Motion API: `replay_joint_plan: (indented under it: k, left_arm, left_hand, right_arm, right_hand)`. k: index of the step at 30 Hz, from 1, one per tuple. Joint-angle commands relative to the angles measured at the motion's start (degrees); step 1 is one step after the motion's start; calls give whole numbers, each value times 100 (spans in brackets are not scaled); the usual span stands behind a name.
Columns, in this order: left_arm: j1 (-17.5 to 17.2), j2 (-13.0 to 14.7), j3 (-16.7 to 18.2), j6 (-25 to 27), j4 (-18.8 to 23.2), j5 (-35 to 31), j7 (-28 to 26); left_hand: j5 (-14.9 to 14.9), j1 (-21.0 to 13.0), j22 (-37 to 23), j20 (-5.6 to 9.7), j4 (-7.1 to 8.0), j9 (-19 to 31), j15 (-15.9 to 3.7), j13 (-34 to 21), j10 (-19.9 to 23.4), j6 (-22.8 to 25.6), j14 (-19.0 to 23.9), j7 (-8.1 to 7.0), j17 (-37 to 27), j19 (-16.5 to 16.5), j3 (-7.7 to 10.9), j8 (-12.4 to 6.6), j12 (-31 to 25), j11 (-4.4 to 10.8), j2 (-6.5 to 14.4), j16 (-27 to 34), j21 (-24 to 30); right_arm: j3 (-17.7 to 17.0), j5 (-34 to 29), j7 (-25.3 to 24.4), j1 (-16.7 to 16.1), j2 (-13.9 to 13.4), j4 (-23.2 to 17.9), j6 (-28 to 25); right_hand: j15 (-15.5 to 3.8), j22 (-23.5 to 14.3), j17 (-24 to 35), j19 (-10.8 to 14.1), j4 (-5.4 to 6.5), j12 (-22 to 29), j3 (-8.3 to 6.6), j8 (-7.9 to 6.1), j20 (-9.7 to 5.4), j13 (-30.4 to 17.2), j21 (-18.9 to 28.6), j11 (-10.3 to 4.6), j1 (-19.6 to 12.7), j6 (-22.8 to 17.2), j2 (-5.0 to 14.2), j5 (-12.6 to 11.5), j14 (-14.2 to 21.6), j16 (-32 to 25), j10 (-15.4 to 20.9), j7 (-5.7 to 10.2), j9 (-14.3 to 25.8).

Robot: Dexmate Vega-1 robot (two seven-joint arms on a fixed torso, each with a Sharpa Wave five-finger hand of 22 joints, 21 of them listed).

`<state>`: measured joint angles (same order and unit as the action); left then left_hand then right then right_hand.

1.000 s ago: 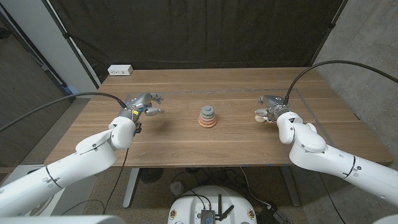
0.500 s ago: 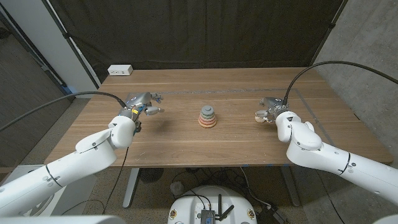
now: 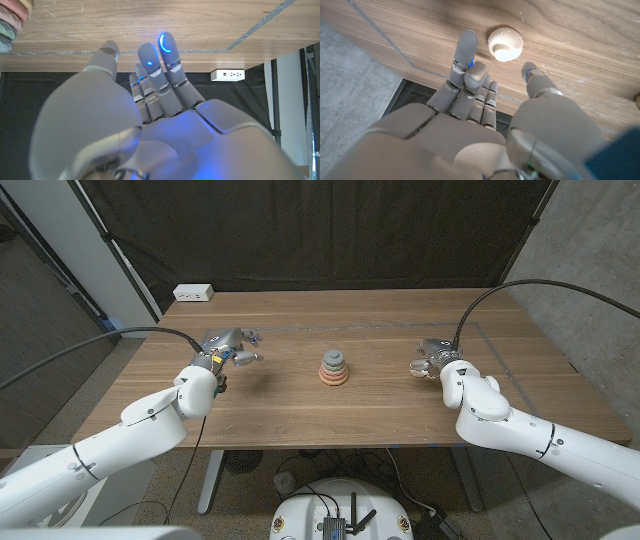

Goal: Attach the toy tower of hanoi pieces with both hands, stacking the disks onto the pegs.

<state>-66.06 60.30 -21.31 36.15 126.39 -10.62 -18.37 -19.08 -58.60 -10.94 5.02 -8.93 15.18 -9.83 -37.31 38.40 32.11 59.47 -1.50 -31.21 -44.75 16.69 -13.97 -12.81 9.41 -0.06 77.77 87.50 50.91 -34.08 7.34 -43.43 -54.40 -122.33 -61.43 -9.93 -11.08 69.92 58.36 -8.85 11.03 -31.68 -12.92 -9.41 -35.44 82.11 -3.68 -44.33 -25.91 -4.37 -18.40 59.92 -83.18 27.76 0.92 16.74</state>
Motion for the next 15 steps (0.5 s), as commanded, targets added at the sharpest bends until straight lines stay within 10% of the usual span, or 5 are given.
replay_joint_plan:
  k: [1,15]
  left_arm:
    - [-30,14,12,41,68,5,-21]
    - [-59,-5,31,-6,71,67,-31]
  left_hand:
    - [-23,33,-7,697,-14,11,-280,-25,47,49,-24,-11,-14,-10,46,15,20,-2,54,22,-12]
    - [-27,44,-9,696,-15,12,-280,-41,71,85,-24,-10,-24,-13,62,16,16,2,71,29,-12]
  right_arm:
    - [186,-57,96,120,18,98,-114]
    - [296,-34,88,177,54,239,-160]
  right_hand:
    - [-255,-12,36,42,5,19,30,-30,-322,3,2,-63,11,-22,17,29,84,-66,-9,73,2]
    - [-257,1,-28,16,-3,25,22,-39,-323,33,-27,-70,24,-66,15,44,6,5,-5,68,-16]
